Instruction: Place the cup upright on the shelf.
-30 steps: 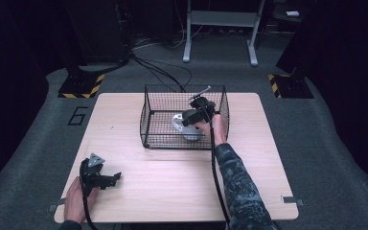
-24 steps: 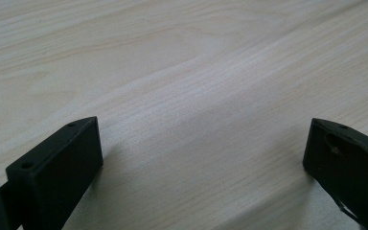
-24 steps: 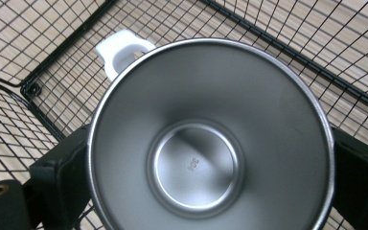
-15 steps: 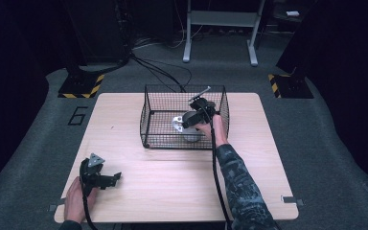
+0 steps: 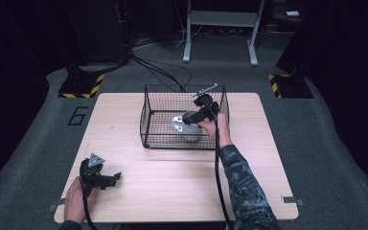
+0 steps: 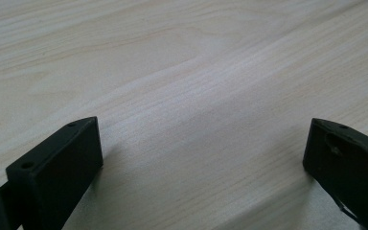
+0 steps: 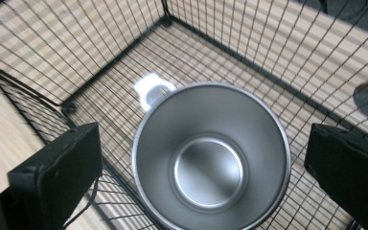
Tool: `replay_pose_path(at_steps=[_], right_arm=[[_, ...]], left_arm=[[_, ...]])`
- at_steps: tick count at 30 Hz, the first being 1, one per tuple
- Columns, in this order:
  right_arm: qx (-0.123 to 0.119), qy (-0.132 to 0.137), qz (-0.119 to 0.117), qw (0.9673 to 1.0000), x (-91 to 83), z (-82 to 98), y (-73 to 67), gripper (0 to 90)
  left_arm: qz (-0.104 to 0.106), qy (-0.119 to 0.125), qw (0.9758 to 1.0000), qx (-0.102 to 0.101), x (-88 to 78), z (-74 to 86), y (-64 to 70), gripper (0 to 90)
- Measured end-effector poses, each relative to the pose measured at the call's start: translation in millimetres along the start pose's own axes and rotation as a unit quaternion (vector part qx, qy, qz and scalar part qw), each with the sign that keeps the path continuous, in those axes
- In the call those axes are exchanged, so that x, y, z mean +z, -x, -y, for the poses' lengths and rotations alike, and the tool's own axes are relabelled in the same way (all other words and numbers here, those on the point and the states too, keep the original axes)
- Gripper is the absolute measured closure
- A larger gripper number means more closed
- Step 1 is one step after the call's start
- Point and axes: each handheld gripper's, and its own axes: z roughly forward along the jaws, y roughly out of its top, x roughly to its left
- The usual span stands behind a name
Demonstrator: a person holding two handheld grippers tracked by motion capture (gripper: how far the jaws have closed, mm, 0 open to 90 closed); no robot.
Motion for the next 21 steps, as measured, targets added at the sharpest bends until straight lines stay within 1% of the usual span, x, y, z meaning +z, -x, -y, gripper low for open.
replay_pose_path(at_steps=[3,8,9,10,12,13,15,16,17,18,21], right_arm=[[-0.012,0.006,-0.007,0.9999,-9.9,0.7,-4.1,0.0],[-0.03,0.009,-0.013,0.9994,-27.1,5.9,-11.5,0.0],[-0.028,0.007,-0.019,0.9994,-30.4,7.5,-12.9,0.0],[-0.033,0.002,-0.022,0.9992,-34.3,9.9,-14.4,0.0],[-0.035,0.008,-0.023,0.9991,-40.7,14.6,-17.9,0.0],[-0.04,0.009,-0.025,0.9988,-44.5,17.8,-19.4,0.0],[-0.045,0.013,-0.021,0.9987,-51.8,24.6,-23.9,0.0],[-0.05,0.016,-0.023,0.9984,-55.4,28.6,-25.4,0.0],[-0.049,0.019,-0.025,0.9983,-59.2,32.3,-27.5,0.0],[-0.054,0.022,-0.02,0.9981,-63.7,36.1,-29.0,0.0],[-0.058,0.028,-0.012,0.9979,-75.4,47.6,-33.6,0.0]], left_arm=[[0.0,0.0,1.0,0.0,0.0,0.0,0.0,0.0],[0.0,0.0,1.0,0.0,0.1,0.0,0.0,0.0],[0.0,0.001,1.0,0.0,0.1,0.1,0.0,0.0],[0.0,0.002,1.0,-0.002,0.3,0.1,0.3,0.0],[0.0,0.003,1.0,-0.004,0.5,0.1,0.5,0.0],[0.0,0.003,1.0,-0.004,0.4,0.1,0.4,0.0],[0.0,0.001,1.0,-0.001,0.1,0.0,0.1,0.0],[0.0,0.0,1.0,0.0,0.1,0.0,0.0,0.0],[0.0,0.0,1.0,0.0,0.0,0.0,0.0,0.0],[0.0,0.0,1.0,0.0,0.1,0.0,0.0,0.0],[0.0,0.0,1.0,0.0,0.0,0.0,0.0,0.0]])
